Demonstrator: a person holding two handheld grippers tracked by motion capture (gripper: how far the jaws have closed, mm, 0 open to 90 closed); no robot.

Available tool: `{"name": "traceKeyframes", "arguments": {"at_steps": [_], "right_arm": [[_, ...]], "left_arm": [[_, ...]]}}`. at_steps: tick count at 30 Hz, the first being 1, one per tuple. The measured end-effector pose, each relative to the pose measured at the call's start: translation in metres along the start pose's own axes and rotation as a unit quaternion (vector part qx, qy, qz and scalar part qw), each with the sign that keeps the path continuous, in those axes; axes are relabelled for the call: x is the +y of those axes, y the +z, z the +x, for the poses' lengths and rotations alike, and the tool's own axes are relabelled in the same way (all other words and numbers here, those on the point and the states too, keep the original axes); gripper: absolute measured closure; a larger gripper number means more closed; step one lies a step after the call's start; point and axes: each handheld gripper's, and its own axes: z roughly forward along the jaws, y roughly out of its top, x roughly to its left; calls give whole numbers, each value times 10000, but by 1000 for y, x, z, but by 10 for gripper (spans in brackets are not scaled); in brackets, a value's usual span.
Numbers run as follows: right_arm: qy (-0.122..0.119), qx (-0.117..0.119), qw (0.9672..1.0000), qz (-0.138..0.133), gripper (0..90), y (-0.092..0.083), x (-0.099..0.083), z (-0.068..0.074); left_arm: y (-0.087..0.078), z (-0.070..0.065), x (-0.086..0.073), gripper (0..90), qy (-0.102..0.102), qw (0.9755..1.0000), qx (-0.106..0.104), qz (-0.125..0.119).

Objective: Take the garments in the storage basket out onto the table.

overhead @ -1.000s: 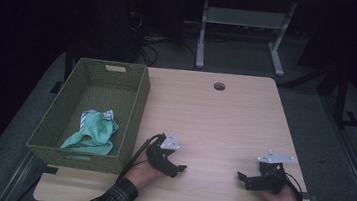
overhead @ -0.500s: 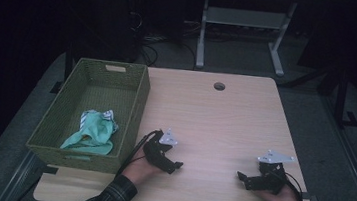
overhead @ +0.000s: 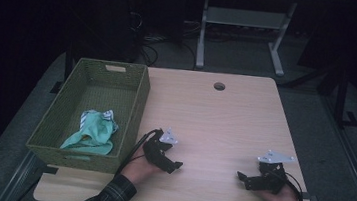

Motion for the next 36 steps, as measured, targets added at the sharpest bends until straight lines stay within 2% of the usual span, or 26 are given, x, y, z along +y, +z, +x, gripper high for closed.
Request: {"name": "traceKeyframes", "arguments": {"at_steps": [9,36], "right_arm": [[0,-2,10000,-2,18,0,0,0],[-2,-2,10000,0,18,0,0,0]], "left_arm": [[-4,-2,3,134,83,10000,7,52],[-17,-2,12,135,55,10000,-70,8]]}}
